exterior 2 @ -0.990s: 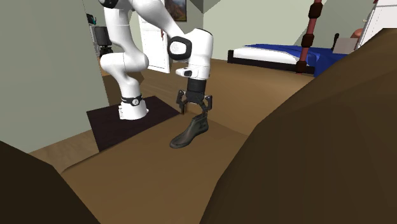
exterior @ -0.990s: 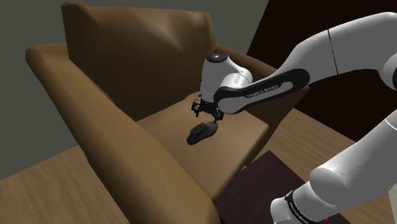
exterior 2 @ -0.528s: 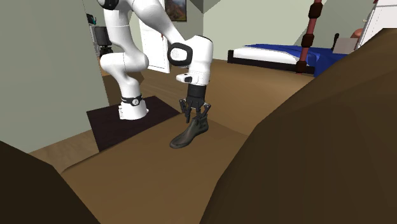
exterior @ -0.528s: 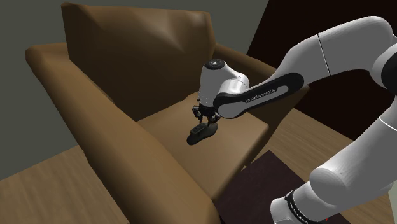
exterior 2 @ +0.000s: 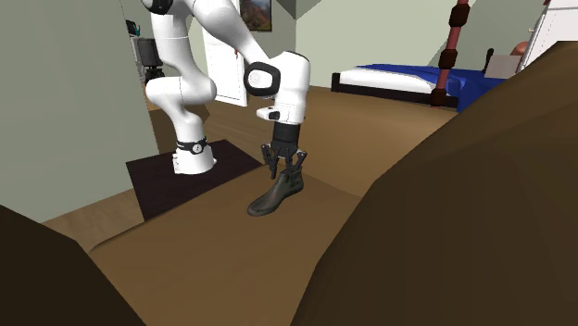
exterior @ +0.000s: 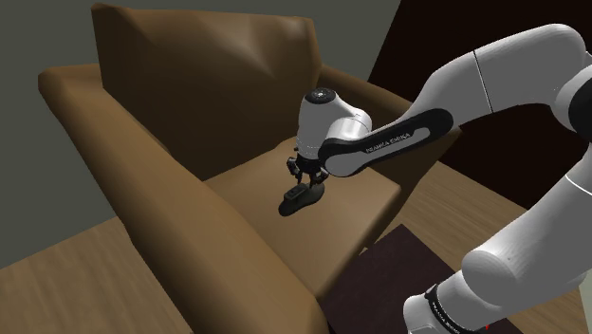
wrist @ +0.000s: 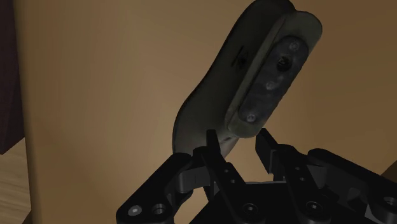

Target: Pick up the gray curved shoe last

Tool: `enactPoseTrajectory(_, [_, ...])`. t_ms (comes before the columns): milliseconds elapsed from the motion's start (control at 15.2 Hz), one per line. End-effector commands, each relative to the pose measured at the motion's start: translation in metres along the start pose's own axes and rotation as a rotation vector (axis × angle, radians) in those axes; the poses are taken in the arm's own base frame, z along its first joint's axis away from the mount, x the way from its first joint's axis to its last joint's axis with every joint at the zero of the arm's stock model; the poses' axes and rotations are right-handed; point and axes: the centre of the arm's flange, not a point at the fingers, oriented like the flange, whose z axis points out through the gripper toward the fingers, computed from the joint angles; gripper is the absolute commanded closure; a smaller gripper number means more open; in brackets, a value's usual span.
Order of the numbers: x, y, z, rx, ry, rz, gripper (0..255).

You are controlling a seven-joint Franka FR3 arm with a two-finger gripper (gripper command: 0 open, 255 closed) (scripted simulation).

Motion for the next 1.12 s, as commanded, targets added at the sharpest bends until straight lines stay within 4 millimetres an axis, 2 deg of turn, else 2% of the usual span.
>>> enactPoseTrajectory(0, [0.001,0.001,-0.004,-0.001,-0.001,0.000,255])
enactPoseTrajectory(924, [0.017,0.006,-0.076,-0.001,-0.001,0.000,255])
enactPoseTrajectory(1056, [0.017,0.006,-0.077,-0.001,-0.001,0.000,255])
